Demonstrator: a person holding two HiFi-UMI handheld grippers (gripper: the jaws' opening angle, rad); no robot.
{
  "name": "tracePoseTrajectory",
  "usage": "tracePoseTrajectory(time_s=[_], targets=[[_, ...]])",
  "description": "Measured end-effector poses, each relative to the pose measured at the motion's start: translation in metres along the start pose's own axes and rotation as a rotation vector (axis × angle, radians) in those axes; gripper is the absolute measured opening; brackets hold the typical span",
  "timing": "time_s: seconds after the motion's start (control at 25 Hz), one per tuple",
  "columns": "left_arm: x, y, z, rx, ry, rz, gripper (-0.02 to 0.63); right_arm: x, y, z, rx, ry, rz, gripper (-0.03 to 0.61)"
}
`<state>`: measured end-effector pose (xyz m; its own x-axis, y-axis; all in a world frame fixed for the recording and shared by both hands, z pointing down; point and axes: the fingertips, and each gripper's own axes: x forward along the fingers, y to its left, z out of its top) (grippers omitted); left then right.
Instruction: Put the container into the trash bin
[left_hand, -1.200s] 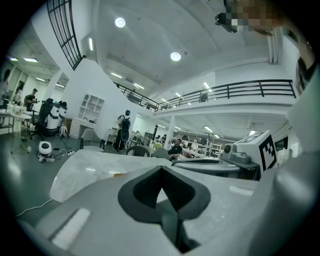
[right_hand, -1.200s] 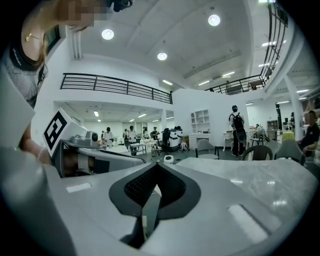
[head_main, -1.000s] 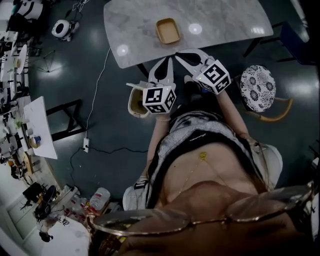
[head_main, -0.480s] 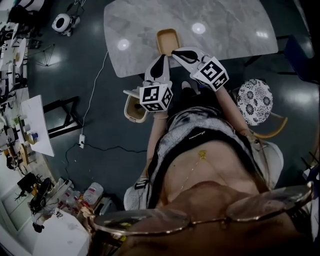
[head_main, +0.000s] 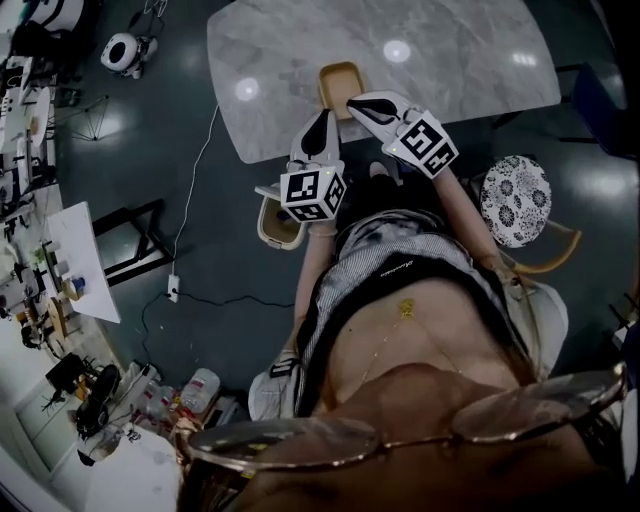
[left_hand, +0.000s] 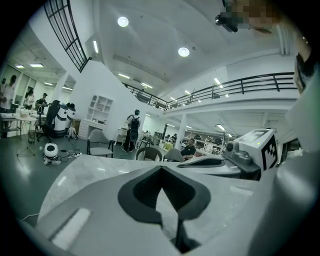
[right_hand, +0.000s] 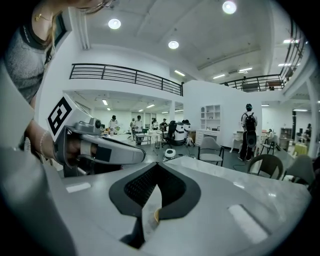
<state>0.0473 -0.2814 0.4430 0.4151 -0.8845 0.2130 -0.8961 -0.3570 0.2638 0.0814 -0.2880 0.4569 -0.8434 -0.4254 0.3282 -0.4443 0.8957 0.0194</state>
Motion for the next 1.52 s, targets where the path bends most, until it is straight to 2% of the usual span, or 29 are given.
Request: tracePoseTrajectory(time_s=[0.16,0.32,0.48,0.88,1.16,1.2,1.28,1.52], targets=[[0.005,0.008,0.0,0.001,0.02,-0.019,0.002,0.009,-0.003,-0.008,-0.001,0.05,0.011,0.026],[0.003,0.02,-0.001,-0.005,0.038,-0.021,0.002,0.024,-0.003,-0.027,-0.072,0.152,0.017,0.026],[0.001,0.025,-0.004,-0.012,0.048,-0.018,0.002,0.036,-0.002,-0.054,-0.17,0.256,0.037,0.026],[-0.009,0.04,-0.014,-0.035,0.063,0.013,0.002,0.057,-0.001,-0.127,-0.247,0.475,0.122,0.026],[-0.019,0.052,-0.019,-0.049,0.066,0.05,0.002,0.072,-0.006,-0.181,-0.374,0.642,0.145,0.028],[-0.02,0.054,-0.019,-0.052,0.067,0.054,0.002,0.074,-0.006,-0.187,-0.38,0.657,0.152,0.036],[-0.024,0.06,-0.019,-0.057,0.067,0.065,0.002,0.08,-0.005,-0.195,-0.378,0.686,0.178,0.097],[-0.029,0.063,-0.021,-0.069,0.061,0.102,0.002,0.09,-0.005,-0.231,-0.415,0.791,0.27,0.109]])
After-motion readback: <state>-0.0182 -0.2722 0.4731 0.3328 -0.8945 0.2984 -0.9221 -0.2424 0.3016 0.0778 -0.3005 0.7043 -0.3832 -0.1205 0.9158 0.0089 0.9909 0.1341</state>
